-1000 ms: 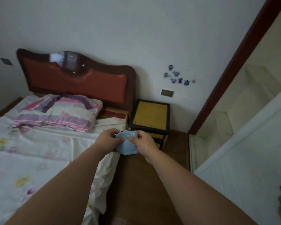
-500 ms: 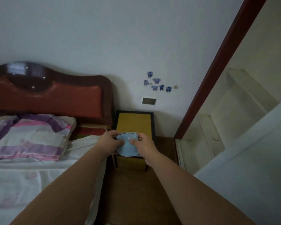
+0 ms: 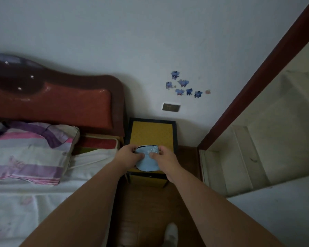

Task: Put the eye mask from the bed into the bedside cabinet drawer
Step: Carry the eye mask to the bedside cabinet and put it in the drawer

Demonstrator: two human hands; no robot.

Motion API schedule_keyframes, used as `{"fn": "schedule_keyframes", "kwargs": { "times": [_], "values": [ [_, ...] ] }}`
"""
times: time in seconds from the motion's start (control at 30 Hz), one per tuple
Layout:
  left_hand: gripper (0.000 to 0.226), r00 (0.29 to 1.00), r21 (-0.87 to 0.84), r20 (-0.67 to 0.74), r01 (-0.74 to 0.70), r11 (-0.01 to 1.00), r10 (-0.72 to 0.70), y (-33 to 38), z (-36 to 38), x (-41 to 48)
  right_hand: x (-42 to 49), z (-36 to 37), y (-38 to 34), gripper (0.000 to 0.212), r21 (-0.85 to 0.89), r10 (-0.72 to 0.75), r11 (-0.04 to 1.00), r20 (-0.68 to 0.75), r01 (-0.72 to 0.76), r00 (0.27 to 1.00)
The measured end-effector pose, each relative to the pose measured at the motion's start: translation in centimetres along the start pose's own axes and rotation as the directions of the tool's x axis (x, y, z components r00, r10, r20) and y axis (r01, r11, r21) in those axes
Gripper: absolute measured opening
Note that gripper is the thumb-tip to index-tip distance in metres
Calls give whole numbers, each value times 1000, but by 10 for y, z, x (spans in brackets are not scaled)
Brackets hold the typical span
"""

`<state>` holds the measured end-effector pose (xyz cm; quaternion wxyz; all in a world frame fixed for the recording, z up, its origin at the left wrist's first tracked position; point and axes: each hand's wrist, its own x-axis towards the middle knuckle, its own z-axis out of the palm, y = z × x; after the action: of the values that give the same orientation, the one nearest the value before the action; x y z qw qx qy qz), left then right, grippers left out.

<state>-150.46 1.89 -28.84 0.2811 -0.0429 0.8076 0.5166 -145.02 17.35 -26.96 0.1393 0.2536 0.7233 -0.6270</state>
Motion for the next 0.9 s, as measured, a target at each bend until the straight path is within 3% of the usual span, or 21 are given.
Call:
{"fn": "schedule_keyframes", "kwargs": {
  "times": [0.2, 0.37, 0.5, 0.73, 0.9],
  "values": [
    [36, 976, -122, -107, 176, 977, -189, -29, 31, 47, 64, -18, 19, 25, -199, -90, 976, -10, 86, 996],
    [47, 891, -207, -201, 366, 907, -406, -94, 59, 93, 115, -22, 52, 28, -313, -198, 937, -111, 154, 974],
    [43, 860, -273, -131, 447, 852, -493, -165, 92, 134, 160, -2, 96, 21, -310, -221, 939, -216, 148, 951],
    [34, 886, -384, -29, 418, 823, -464, -254, 144, 207, 232, 34, 173, 17, -241, -263, 953, -343, 185, 902],
    [32, 817, -621, 51, 476, 623, -574, -286, 165, 248, 260, 37, 197, 19, -244, -308, 943, -379, 227, 872]
  ]
}}
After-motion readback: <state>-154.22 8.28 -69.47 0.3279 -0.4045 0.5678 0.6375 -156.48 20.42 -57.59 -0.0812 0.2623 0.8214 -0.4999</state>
